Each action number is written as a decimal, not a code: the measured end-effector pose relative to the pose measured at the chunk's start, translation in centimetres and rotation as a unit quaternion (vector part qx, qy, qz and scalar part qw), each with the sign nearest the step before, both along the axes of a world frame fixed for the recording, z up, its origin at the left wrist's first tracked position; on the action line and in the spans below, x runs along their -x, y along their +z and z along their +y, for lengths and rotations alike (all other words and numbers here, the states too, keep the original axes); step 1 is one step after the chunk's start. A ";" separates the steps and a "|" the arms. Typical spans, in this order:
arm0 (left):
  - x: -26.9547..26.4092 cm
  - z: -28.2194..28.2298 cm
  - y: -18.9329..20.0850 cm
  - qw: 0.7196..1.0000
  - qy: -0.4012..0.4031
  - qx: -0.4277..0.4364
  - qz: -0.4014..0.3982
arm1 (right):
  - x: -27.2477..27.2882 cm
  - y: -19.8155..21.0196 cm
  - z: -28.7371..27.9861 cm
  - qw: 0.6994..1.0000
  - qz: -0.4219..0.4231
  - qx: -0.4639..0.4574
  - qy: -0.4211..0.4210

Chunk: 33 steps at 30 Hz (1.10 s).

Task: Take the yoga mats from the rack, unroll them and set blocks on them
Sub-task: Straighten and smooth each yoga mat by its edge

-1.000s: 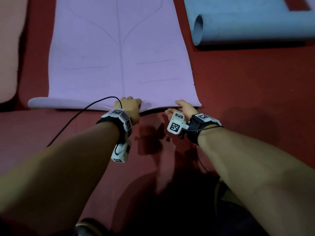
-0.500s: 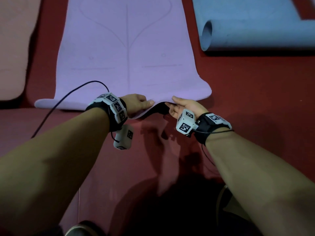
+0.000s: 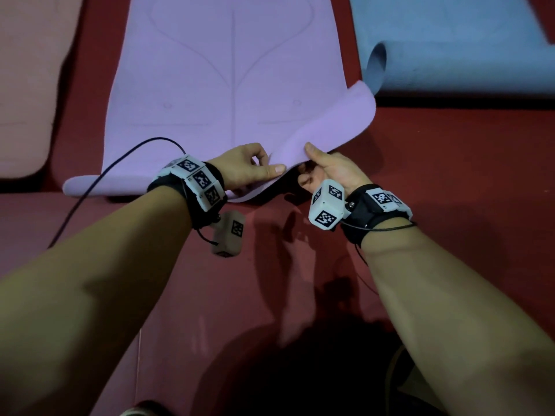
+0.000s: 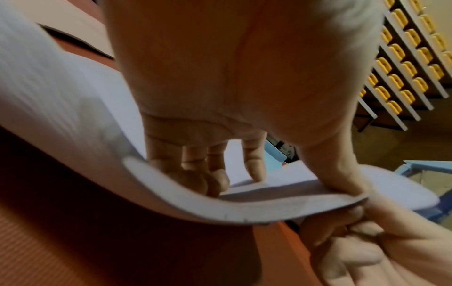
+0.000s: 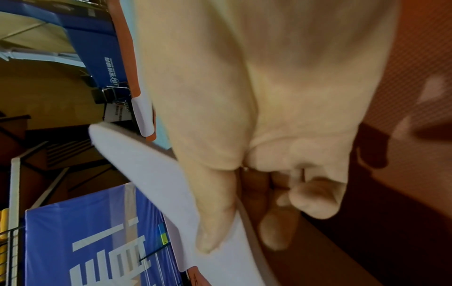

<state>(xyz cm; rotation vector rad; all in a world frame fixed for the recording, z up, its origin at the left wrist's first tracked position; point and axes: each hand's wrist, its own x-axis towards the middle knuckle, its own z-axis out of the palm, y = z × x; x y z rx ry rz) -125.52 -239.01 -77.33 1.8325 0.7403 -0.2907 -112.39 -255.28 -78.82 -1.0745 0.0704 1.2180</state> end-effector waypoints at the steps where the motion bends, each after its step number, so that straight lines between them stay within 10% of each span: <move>1: -0.3 -0.1 0.0 1.000 -0.005 -0.010 0.001 | 0.0 0.2 0.2 1.000 -0.016 -0.006 0.008; 7: -1.5 -1.6 -0.7 0.971 -0.061 -0.232 0.007 | -0.6 -0.5 -0.1 0.999 -0.033 0.003 0.014; 22: -3.7 -4.5 -3.1 0.903 -0.147 -0.399 0.056 | -2.5 1.2 -2.6 0.979 -0.133 0.153 0.020; 28: -4.2 -5.3 -4.2 0.878 -0.174 -0.439 0.077 | -4.4 1.2 -5.2 0.905 -0.270 0.311 -0.106; 33: -4.2 -5.6 -3.9 0.861 -0.175 -0.468 0.093 | -3.1 -0.9 -7.4 0.773 -0.413 0.480 -0.032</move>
